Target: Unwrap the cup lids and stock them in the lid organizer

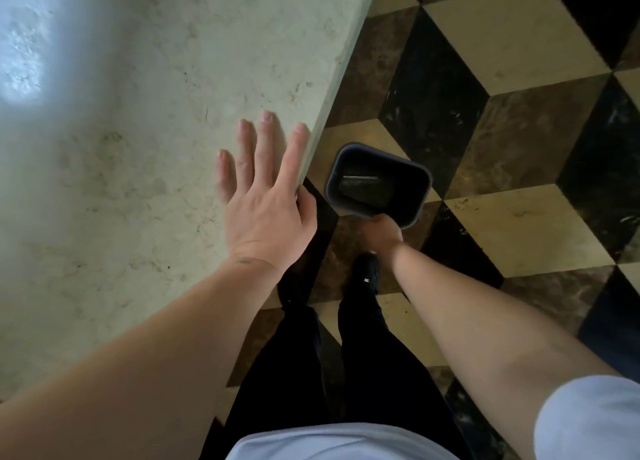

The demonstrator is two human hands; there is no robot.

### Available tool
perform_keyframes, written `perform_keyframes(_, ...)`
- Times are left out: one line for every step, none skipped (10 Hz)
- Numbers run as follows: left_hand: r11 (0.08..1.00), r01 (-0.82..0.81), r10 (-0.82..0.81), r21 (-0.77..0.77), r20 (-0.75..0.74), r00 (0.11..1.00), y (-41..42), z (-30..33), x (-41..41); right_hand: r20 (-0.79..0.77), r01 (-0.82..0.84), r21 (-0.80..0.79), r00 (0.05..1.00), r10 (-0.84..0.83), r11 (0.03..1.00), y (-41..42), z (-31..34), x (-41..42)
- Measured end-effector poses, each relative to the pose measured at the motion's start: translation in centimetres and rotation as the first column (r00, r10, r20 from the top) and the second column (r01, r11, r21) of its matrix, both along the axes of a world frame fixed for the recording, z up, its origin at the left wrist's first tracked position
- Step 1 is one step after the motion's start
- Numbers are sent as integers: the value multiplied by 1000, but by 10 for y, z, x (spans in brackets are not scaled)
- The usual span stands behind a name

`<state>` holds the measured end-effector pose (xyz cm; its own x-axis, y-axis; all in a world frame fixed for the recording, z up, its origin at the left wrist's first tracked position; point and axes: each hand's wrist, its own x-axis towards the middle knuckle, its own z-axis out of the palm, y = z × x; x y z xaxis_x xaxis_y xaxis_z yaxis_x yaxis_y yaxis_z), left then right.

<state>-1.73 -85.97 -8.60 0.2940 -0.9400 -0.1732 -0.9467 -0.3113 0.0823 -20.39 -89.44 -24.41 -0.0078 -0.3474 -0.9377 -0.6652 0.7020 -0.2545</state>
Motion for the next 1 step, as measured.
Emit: perform_keyframes(999, 6, -5, -32, 37, 999, -4, -4, -1, 32, -97, -33, 995, 98, 995, 16, 10, 9)
